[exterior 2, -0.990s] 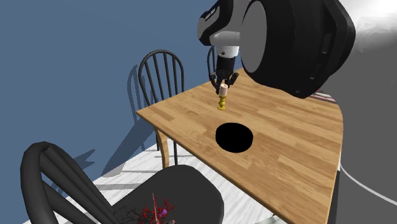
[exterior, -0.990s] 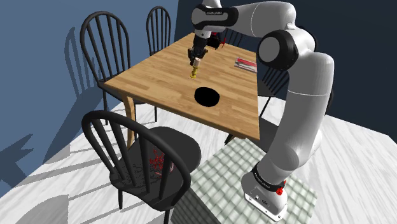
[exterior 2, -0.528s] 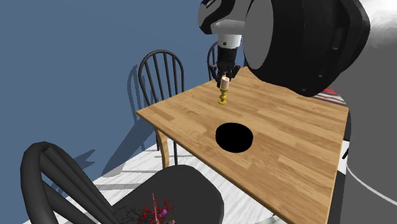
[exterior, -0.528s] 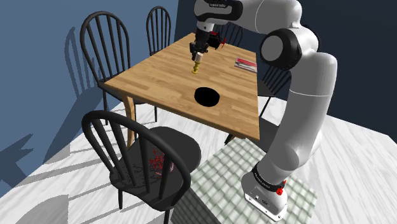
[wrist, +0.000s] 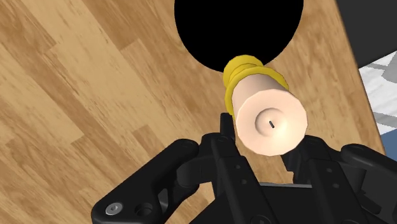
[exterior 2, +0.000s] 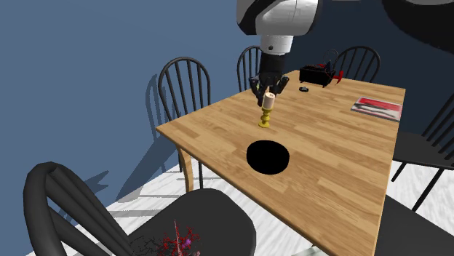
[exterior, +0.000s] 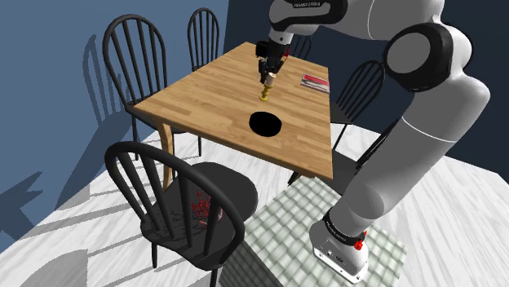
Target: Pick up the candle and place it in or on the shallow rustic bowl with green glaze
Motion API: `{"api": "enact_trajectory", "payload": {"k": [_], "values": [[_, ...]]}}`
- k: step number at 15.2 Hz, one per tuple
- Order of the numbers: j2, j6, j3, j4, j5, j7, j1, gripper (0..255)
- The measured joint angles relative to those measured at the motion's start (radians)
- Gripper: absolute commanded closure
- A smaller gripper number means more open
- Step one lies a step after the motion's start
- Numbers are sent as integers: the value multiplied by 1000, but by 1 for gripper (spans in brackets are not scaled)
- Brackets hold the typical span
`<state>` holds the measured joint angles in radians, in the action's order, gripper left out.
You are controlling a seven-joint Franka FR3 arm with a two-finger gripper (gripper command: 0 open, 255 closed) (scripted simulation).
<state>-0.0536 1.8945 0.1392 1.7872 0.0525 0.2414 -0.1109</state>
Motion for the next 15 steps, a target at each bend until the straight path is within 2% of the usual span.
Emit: {"api": "enact_trajectory", "payload": {"k": [4,15], "values": [[136,8,2,143,-20,-2,-2,255],[129,148,5,277,-16,9,-4,255]]}}
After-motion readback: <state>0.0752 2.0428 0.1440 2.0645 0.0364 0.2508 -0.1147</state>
